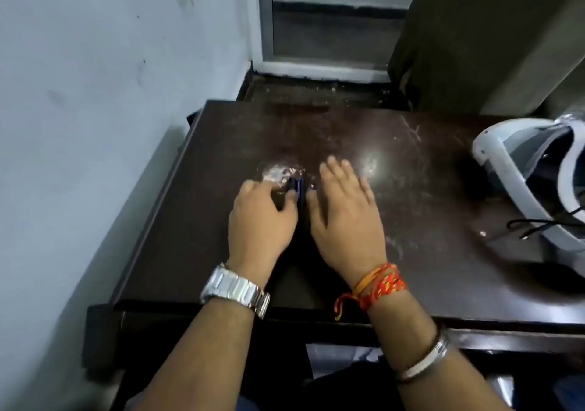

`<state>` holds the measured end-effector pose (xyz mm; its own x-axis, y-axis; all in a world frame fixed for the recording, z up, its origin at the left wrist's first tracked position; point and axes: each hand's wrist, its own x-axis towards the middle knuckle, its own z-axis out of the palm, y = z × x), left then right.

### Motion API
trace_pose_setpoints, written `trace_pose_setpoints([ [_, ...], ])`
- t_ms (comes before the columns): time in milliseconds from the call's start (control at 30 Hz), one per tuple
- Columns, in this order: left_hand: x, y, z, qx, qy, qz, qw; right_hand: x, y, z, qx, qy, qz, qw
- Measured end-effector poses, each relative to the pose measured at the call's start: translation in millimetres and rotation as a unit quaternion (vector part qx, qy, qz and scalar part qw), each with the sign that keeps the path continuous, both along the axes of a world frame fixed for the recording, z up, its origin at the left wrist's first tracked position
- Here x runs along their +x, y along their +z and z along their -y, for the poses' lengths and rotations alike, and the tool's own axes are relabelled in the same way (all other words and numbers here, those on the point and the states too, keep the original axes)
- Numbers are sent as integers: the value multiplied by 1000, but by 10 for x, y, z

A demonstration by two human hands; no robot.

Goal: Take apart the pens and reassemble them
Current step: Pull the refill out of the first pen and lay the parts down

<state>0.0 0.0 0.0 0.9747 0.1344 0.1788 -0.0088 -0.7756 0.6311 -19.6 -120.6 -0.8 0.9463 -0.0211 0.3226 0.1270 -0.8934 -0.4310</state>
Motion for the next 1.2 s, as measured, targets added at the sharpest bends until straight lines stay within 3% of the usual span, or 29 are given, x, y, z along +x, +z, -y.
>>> trace_pose_setpoints([
  [100,99,20,3,-67,23,-61,996,57,61,15,70,-7,71,995],
  [367,147,65,106,-68,60,-141,986,39,60,39,115,-40,109,987],
  [533,126,74,124,-63,68,-133,987,84,6,94,133,-60,4,989],
  [700,121,72,113,-94,71,-64,991,82,-6,3,203,-51,-15,978],
  [800,72,63,128,-132,49,-55,988,131,-37,-68,326,-56,-57,942],
  [933,21,11,150,-172,29,-66,982,227,-74,-159,507,-36,-152,847],
  [1033,-48,-17,188,-202,8,-73,977,273,-75,-196,577,-19,-179,796],
  [1200,-112,-54,192,-190,-32,-45,980,287,-53,-191,592,-5,-184,785],
])
